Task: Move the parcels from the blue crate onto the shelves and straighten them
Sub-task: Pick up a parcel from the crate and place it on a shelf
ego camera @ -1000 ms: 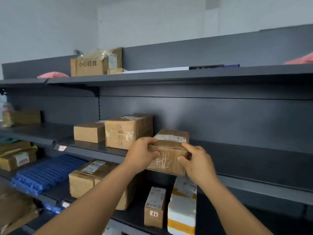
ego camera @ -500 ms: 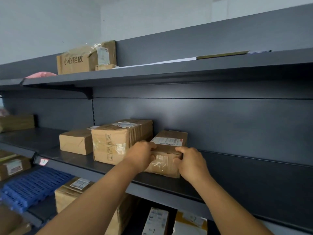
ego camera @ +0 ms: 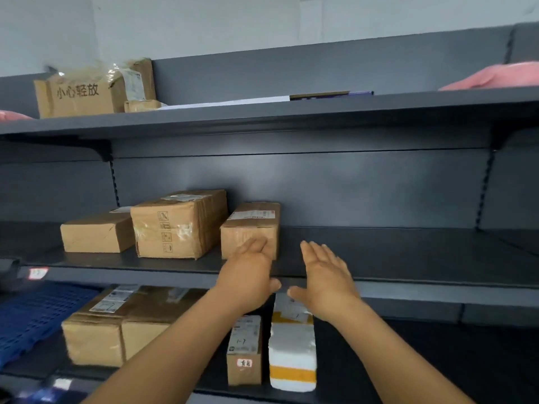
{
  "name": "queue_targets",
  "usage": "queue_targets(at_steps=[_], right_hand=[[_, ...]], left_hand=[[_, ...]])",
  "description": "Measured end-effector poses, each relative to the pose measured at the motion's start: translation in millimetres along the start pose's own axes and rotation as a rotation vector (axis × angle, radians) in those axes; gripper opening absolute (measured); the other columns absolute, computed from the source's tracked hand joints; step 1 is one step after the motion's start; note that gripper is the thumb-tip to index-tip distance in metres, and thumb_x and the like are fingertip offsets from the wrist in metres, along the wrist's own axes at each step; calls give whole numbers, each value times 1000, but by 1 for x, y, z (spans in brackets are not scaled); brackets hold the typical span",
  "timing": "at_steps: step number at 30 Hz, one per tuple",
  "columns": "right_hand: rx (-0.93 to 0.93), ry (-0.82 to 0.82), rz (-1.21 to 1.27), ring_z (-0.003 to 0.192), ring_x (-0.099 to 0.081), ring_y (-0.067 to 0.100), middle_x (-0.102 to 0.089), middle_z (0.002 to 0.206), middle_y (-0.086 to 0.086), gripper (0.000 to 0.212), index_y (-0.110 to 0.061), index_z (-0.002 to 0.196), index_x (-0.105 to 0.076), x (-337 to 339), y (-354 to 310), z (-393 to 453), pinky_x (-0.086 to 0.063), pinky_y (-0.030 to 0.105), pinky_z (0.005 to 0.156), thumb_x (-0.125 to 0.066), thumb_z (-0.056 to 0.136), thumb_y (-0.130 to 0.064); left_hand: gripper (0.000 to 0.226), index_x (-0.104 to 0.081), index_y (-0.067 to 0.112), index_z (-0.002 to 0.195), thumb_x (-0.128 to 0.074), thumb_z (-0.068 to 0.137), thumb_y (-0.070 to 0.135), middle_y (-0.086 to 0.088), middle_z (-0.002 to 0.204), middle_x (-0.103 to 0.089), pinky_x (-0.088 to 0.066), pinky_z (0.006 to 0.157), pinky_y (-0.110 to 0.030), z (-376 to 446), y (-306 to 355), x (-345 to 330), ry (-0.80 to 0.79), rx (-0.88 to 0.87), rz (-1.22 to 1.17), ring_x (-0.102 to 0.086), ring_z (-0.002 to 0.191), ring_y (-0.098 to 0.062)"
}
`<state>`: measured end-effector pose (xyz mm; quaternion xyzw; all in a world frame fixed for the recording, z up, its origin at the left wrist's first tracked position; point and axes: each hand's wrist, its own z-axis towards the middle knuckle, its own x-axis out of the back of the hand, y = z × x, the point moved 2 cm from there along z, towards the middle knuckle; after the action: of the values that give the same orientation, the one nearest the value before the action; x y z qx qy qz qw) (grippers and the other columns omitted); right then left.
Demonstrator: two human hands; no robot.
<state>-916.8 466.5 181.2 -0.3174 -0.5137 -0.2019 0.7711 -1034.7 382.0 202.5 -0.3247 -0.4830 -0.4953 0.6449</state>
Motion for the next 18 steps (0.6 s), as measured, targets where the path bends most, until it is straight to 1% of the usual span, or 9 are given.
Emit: queue_targets(at_steps=[2, 7, 11, 14, 18], right_hand=[[-56, -1, -8, 149, 7, 18, 6, 163, -1, 93, -19, 155, 6, -1, 5, -37, 1, 36, 120, -57, 93, -46], [-207, -7, -35, 149, 6, 19, 3, 163, -1, 94, -17, 155, 4, -7, 11, -136, 0, 37, 119, -58, 91, -46], [-337, -34, -49, 149, 9, 18, 5, 163, -3, 94, -18, 155, 5, -8, 20, -211, 2, 37, 120, -58, 91, -45], [-418, -42, -68, 149, 8, 18, 4, 163, -3, 94, -18, 155, 5, -5, 31, -261, 2, 37, 120, -59, 92, -44], [-524, -20, -98, 149, 5, 18, 1, 163, -2, 96, -18, 155, 2, 3, 50, -320, -3, 38, 122, -61, 89, -47]], left_hand=[[81, -9, 17, 154, -57, 93, 39, -2, 160, -13, -16, 119, -36, -26, 17, -5, -8, -65, -2, -11, 147, -20], [82, -9, 17, 154, -56, 92, 41, 0, 160, -16, -13, 119, -35, -92, 56, -22, -64, -193, -50, -12, 147, -19], [83, -8, 16, 154, -57, 92, 42, -1, 160, -14, -15, 119, -36, -137, 90, -36, -135, -281, -91, -11, 147, -20], [81, -8, 16, 154, -55, 93, 41, -1, 160, -14, -13, 120, -35, -168, 122, -41, -172, -363, -126, -10, 148, -20], [83, -8, 16, 154, -56, 93, 43, -1, 160, -16, -12, 119, -34, -202, 168, -48, -185, -478, -143, -11, 148, -20]])
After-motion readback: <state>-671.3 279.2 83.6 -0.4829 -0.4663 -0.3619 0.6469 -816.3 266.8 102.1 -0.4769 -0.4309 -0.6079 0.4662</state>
